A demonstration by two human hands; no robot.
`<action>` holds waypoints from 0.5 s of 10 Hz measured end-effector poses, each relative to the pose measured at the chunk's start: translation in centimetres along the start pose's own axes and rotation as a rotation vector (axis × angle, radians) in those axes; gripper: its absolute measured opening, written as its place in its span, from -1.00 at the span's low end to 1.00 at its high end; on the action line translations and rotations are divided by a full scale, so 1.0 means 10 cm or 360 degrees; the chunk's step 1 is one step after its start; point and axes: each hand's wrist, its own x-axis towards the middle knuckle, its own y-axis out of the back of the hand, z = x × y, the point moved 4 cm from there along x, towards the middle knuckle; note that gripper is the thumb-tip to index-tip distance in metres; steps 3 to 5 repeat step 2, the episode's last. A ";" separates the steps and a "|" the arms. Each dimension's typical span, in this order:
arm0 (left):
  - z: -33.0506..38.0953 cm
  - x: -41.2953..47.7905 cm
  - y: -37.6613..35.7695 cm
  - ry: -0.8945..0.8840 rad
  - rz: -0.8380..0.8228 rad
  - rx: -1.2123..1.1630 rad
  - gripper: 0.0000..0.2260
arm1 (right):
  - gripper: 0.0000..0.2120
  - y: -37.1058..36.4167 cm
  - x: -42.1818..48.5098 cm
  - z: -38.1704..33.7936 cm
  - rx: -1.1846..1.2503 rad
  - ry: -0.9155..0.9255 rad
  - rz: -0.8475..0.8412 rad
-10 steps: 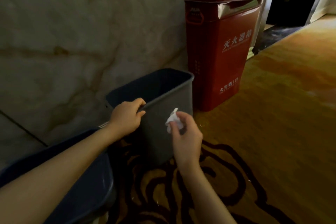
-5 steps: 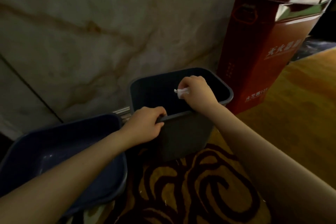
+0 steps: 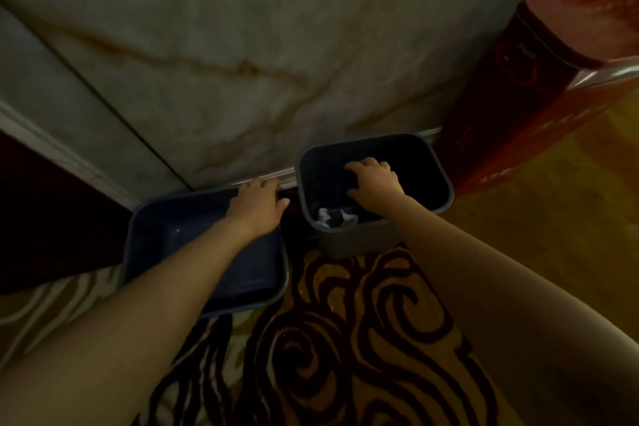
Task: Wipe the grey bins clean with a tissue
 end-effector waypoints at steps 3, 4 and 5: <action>0.24 -0.56 0.92 -0.0004 -0.0160 -0.0056 -0.49 | -0.46 0.96 -0.54 -0.44 0.0069 0.0021 -0.0074; 0.24 -0.56 0.92 -0.0004 -0.0160 -0.0056 -0.49 | -0.46 0.96 -0.54 -0.44 0.0069 0.0021 -0.0074; 0.24 -0.56 0.92 -0.0004 -0.0160 -0.0056 -0.49 | -0.46 0.96 -0.54 -0.44 0.0069 0.0021 -0.0074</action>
